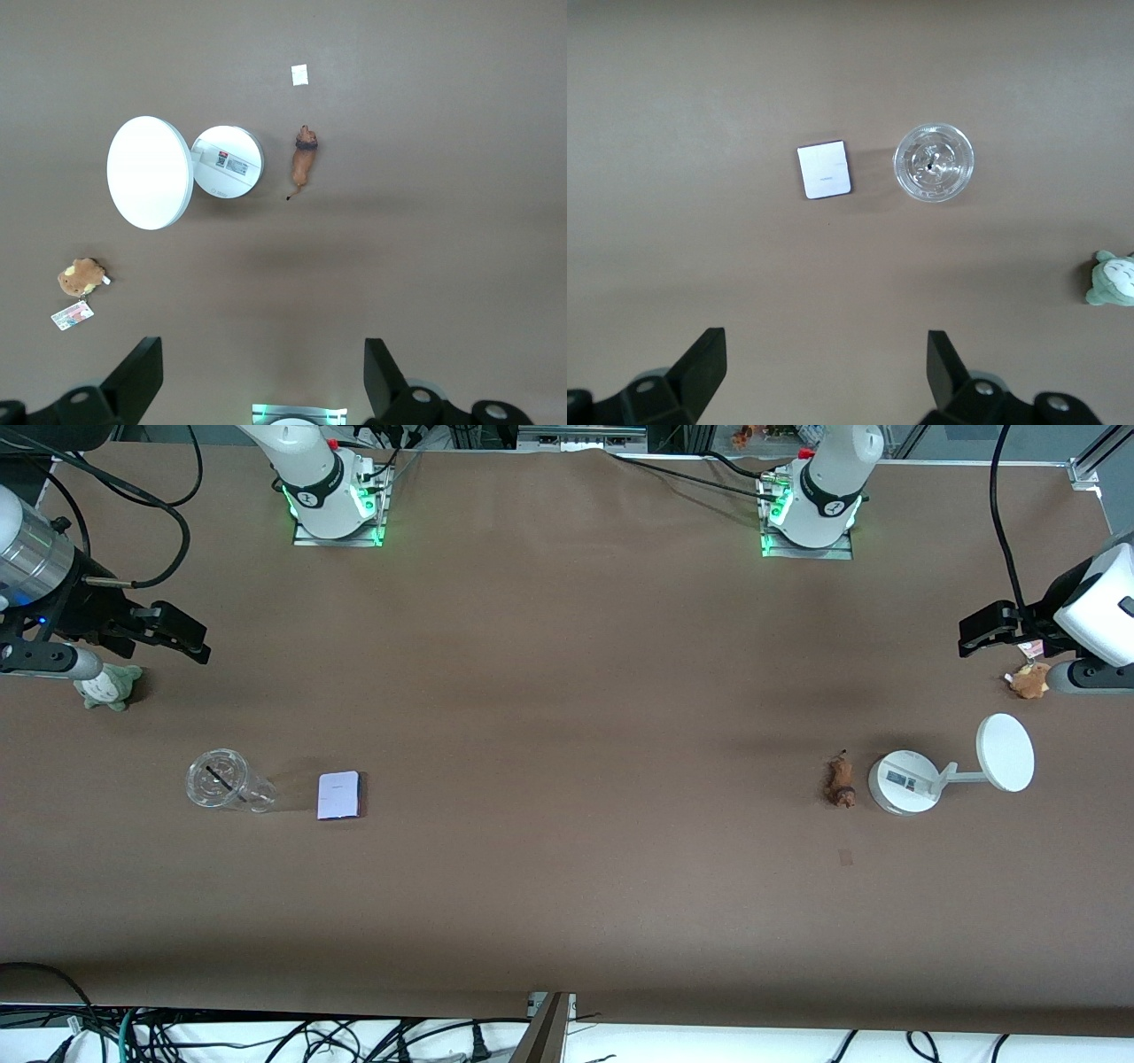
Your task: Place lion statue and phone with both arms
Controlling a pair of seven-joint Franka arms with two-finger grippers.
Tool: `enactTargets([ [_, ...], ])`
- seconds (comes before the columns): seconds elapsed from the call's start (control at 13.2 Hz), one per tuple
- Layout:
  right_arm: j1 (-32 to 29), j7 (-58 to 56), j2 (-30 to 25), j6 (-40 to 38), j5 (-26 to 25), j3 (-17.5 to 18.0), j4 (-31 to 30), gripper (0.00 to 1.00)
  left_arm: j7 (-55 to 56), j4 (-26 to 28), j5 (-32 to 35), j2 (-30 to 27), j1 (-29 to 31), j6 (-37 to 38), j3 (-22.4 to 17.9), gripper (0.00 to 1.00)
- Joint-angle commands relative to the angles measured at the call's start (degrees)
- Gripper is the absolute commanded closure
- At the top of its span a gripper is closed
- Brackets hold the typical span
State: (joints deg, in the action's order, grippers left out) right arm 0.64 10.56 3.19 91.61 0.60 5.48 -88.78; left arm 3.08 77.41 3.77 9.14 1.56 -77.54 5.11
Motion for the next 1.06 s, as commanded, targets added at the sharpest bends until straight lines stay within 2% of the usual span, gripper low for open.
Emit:
enactTargets([
  [0.0, -0.73, 0.43, 0.41, -1.17, -0.95, 0.76, 1.33, 0.00, -0.27, -1.21, -2.71, 0.09, 0.98, 1.08, -0.19, 0.00],
  [0.99, 0.24, 0.52, 0.94, -1.35, -0.87, 0.85, 1.33, 0.00, -0.18, -1.21, -3.68, 0.18, 1.34, 1.08, -0.10, 0.00],
])
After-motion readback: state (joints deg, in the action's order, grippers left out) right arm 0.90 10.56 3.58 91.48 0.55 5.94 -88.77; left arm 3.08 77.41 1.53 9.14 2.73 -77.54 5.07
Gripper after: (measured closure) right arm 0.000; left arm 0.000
